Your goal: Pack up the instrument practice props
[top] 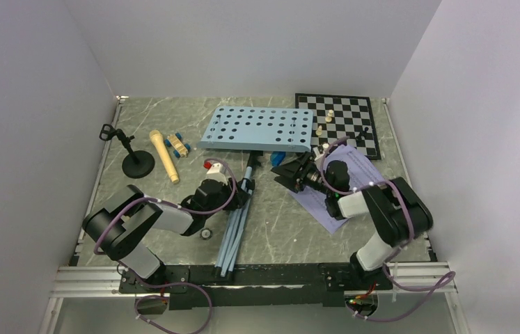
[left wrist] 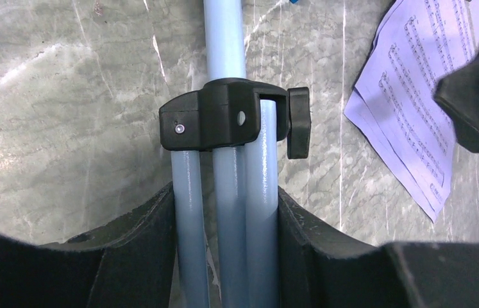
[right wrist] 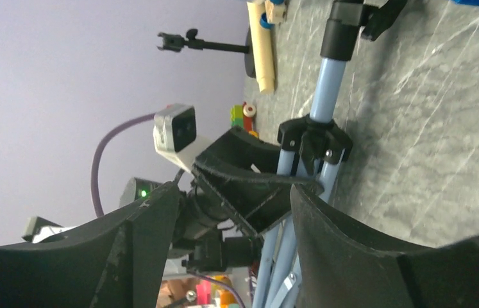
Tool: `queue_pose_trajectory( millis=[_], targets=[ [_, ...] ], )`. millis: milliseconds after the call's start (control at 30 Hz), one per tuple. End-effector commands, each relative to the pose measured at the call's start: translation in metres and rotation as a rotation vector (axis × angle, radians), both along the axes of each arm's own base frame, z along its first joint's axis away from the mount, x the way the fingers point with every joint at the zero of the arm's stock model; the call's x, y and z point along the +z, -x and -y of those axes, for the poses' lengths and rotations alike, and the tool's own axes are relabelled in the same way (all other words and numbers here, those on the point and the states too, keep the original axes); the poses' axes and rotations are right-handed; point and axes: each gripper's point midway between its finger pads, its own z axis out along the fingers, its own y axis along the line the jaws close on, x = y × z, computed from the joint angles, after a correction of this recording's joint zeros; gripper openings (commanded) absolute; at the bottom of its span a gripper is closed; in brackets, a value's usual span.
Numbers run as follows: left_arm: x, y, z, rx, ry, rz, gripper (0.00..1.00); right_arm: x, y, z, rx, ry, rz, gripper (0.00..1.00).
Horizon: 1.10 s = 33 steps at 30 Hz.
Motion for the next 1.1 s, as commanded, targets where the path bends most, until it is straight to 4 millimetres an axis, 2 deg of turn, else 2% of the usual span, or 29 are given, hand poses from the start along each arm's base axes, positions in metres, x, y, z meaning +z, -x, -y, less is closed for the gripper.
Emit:
queue_pose_trajectory(
  millis=[0, 67, 167, 333, 433, 700, 1000, 1067],
  targets=[
    [0.075, -0.044, 0.01, 0.053, 0.111, 0.238, 0.0, -0.015, 0.022, 0.006, 0.057, 0.226, 0.042, 0.68],
    [0.074, -0.046, 0.009, 0.057, 0.102, 0.232, 0.0, -0.014, 0.03, 0.011, 0.062, 0.332, 0.061, 0.68],
    [0.074, -0.051, 0.012, 0.057, 0.091, 0.235, 0.0, -0.001, 0.037, 0.017, 0.061, 0.452, 0.151, 0.68],
    [0.074, -0.069, 0.013, 0.076, 0.059, 0.239, 0.0, 0.028, 0.043, 0.023, 0.061, 0.562, 0.278, 0.69],
    [0.075, -0.077, 0.006, 0.099, 0.06, 0.237, 0.0, 0.042, 0.046, 0.026, 0.062, 0.607, 0.339, 0.69],
    [0.075, -0.084, -0.037, 0.205, 0.029, 0.241, 0.0, 0.055, 0.055, 0.041, 0.053, 0.682, 0.406, 0.7],
    [0.065, -0.093, -0.049, 0.225, -0.053, 0.215, 0.0, 0.061, 0.06, 0.056, 0.019, 0.753, 0.448, 0.72],
    [0.064, -0.092, -0.049, 0.22, -0.054, 0.212, 0.09, 0.063, 0.06, 0.06, 0.01, 0.767, 0.46, 0.72]
  ],
)
